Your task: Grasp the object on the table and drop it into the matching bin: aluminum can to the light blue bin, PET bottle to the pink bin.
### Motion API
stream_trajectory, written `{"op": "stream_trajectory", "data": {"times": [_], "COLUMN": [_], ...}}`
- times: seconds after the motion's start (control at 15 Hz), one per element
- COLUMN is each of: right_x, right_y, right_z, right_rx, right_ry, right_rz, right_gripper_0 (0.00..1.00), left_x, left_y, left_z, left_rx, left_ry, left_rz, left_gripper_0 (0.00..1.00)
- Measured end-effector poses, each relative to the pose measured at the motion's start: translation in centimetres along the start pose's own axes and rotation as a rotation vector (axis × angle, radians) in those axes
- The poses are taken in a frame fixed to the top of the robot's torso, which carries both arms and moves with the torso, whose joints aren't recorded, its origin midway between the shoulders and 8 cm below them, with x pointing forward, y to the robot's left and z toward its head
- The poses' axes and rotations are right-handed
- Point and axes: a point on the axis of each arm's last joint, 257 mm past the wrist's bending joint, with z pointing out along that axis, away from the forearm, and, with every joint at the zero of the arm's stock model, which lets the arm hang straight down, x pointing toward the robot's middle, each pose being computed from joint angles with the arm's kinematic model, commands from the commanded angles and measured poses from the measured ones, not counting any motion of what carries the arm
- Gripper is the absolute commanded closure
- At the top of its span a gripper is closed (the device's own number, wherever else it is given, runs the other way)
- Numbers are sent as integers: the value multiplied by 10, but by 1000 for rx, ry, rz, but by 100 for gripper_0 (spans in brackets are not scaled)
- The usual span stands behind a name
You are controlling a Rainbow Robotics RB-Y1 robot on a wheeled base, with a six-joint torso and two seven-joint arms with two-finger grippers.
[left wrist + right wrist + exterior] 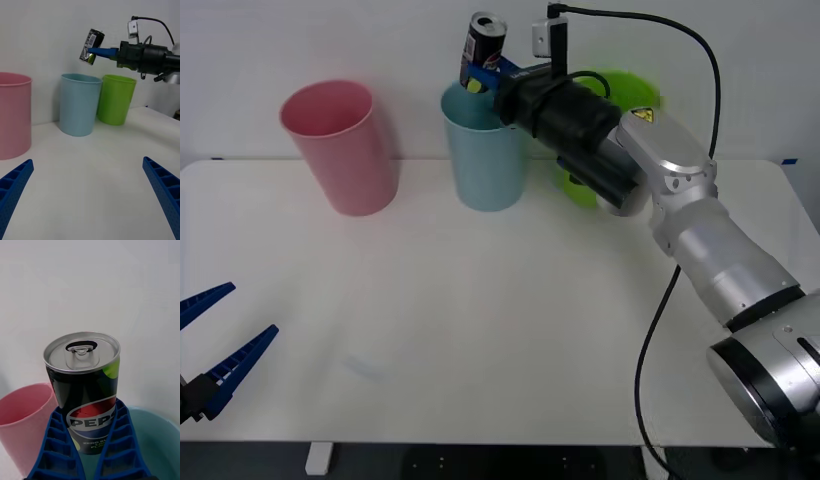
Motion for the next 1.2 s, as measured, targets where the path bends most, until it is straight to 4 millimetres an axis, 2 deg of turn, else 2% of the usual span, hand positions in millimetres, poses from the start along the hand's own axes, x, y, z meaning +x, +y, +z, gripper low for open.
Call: {"op": "stream_trajectory", "data": {"times": [0.27,0.73,0.8,0.87,0.93,1.0,1.2], "right_x": [0,-1,-1,-1,-1,-1,-1], "right_y": [-9,-13,-13,-13,-13,-13,-14], "right_z": [24,28,28,28,28,28,28], "right_rx": [112,163,163,162,164,165,166], "right_ry": [16,12,12,11,11,11,12], "right_rz": [6,-3,-3,-4,-4,-5,-14], "right_gripper_0": [100,100,92,59,13,0,0], "left_x": [0,0,0,0,0,0,0], "left_y": [0,0,0,0,0,0,0], "left_z": [0,0,0,0,0,0,0], "left_rx": [0,0,0,0,0,0,0], "left_ry": [0,0,0,0,0,0,0], "left_rz": [0,0,0,0,0,0,0], "left_gripper_0": [0,0,0,0,0,0,0]}}
